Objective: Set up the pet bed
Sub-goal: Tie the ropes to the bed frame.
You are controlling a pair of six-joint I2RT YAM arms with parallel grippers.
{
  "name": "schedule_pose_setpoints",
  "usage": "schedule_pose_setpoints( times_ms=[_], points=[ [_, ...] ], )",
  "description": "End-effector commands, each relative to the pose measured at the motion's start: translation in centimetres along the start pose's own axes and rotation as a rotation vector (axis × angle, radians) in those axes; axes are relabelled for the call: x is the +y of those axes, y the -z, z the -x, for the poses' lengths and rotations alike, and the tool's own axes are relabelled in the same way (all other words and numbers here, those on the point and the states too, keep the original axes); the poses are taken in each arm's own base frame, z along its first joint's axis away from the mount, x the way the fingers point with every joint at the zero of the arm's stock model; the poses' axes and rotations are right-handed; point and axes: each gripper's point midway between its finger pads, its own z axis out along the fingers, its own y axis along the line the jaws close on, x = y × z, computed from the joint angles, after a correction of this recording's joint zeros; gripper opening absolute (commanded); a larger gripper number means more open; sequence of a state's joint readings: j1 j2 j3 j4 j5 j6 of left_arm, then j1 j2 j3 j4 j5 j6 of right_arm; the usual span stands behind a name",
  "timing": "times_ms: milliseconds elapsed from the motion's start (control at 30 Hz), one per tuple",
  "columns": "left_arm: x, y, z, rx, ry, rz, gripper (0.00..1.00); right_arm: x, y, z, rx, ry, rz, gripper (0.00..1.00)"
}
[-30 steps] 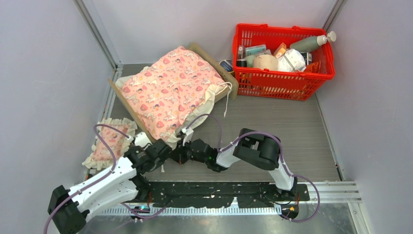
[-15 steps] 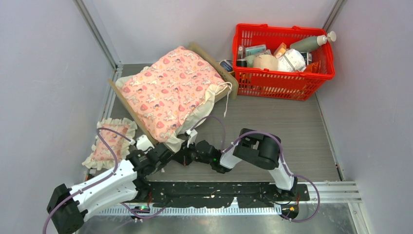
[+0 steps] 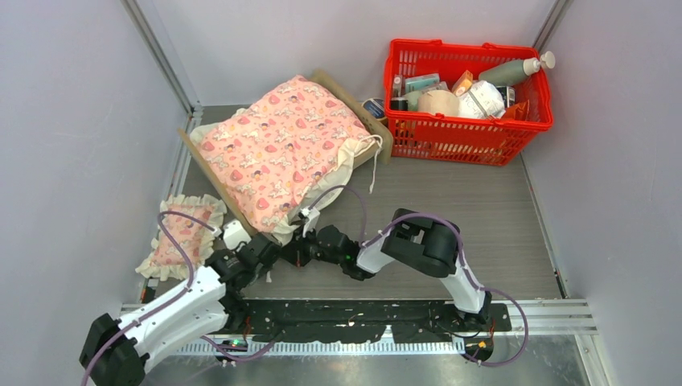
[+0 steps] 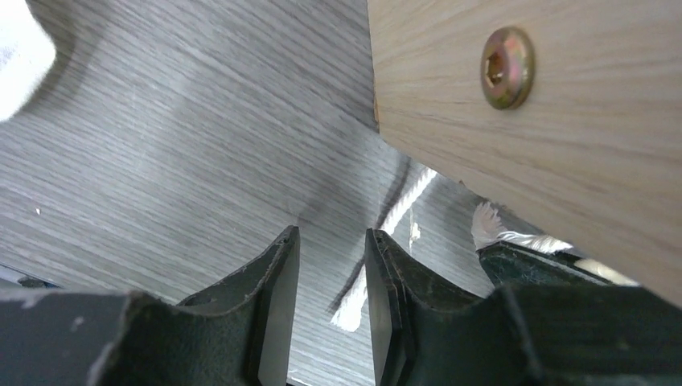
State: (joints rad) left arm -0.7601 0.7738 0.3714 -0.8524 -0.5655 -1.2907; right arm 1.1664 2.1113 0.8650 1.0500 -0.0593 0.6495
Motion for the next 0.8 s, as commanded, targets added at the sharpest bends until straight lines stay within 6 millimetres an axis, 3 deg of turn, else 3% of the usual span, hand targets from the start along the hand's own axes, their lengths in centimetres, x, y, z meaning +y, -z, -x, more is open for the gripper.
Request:
schedule_pose_setpoints(
  times_ms=[0,233,367,467,533,667,767],
  points=[
    [-5.2,0.0,4.6,-0.101,-0.001,-0.194,0.38,0.9,-2.2,2.4,-0.029,0.064,0.043,0.05],
    [-4.8,-0.4,10.4,-0.191,-0.021,-0.126,0.38,-0.2,-4.7,4.0,-0.011,0.119,0.026,0.05],
    [-3.6,-0.9,12.5,-0.196,-0.013,-0.083,0.38,-0.4,-6.2,4.7,0.005,0.131,0.026,0.05],
    [-3.8,0.3,12.3,-0.178,-0.018,-0.132,0.37,-0.5,-6.2,5.0,0.006,0.135,0.018,0.05],
    [-4.1,0.9,11.0,-0.140,0.008,-0.189,0.38,-0.3,-6.0,5.1,0.005,0.140,0.021,0.05],
    [-4.8,0.6,9.1,-0.132,0.063,-0.297,0.39,-0.1,-5.8,5.3,-0.003,0.131,0.027,0.05],
    [-4.9,0.9,9.0,-0.154,0.073,-0.318,0.39,-0.1,-5.8,5.3,-0.004,0.126,0.031,0.05]
  ],
)
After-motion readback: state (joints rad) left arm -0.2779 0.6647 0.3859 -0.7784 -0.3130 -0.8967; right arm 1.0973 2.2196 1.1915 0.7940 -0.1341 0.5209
